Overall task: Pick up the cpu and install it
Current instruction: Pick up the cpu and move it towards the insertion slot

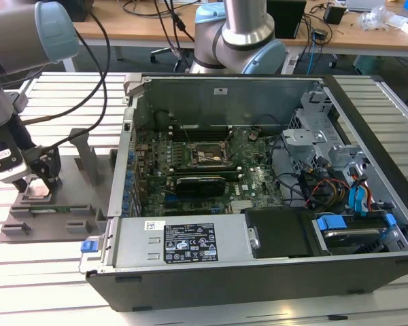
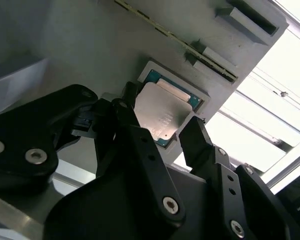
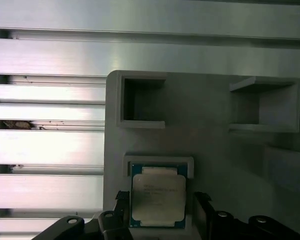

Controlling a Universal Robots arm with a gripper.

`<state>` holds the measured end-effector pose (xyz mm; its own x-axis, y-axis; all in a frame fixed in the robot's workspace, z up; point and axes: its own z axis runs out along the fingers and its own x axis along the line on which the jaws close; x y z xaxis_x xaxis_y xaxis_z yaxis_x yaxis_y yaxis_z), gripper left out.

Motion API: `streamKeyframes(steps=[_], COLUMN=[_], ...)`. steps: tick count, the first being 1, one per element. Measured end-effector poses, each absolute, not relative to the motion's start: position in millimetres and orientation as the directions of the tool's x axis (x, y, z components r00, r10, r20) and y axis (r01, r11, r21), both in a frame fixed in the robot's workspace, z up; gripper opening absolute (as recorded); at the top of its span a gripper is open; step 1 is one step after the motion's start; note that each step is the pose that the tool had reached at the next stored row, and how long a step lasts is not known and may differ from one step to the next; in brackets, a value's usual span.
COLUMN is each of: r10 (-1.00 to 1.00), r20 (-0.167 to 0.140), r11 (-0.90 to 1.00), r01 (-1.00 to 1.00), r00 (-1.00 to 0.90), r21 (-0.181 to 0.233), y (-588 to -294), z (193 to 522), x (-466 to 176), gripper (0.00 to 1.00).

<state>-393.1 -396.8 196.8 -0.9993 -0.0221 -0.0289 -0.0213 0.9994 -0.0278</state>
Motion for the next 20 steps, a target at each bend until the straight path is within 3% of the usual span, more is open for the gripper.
streamKeyframes(steps=[17, 18, 20], r10=[-0.022, -0.022, -0.022], r20=[-0.028, -0.028, -0.028], r11=[0.999, 0.999, 0.999], r01=[-0.021, -0.021, -0.021], r00=[-0.999, -0.999, -0.999], r21=[-0.028, -0.027, -0.027], y=[-396.0, -396.0, -396.0], z=[187.7, 187.7, 187.7], x=[-392.3, -392.3, -392.3], gripper=[0.62, 0.55, 0.55])
